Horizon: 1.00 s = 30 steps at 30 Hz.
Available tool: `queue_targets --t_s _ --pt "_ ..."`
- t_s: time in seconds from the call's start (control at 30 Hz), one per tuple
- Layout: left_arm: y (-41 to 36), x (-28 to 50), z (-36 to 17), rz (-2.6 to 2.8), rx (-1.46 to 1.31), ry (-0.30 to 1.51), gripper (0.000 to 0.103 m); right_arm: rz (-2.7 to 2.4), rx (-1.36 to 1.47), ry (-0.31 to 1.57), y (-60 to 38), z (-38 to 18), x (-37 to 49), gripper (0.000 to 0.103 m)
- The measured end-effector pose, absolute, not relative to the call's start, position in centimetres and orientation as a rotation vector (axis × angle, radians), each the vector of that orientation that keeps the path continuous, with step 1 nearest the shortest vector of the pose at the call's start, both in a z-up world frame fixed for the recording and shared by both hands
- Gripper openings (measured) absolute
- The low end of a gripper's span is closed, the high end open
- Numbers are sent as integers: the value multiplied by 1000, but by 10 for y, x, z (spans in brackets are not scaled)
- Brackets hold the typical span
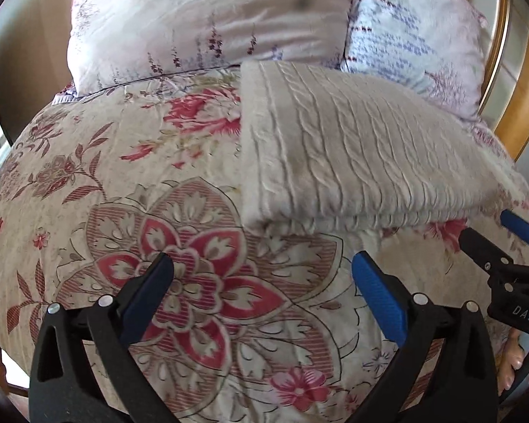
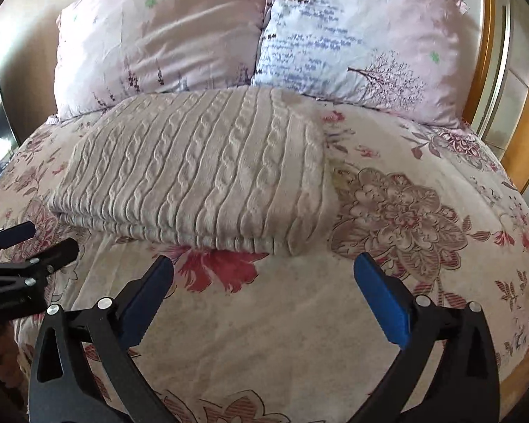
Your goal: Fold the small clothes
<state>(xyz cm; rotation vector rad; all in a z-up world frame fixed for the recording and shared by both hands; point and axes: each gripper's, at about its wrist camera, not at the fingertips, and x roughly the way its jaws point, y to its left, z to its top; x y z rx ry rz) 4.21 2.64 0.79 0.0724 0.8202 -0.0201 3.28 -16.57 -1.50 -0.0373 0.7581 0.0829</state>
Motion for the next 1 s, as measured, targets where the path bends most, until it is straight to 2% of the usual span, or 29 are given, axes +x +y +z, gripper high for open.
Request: queue_targets --t_s 0.4,1.0 --pt "17 46 3 -17 116 838 101 64 -45 830 -161 -26 40 102" --pt "17 46 2 -21 112 819 101 74 -25 837 -162 -28 42 102"
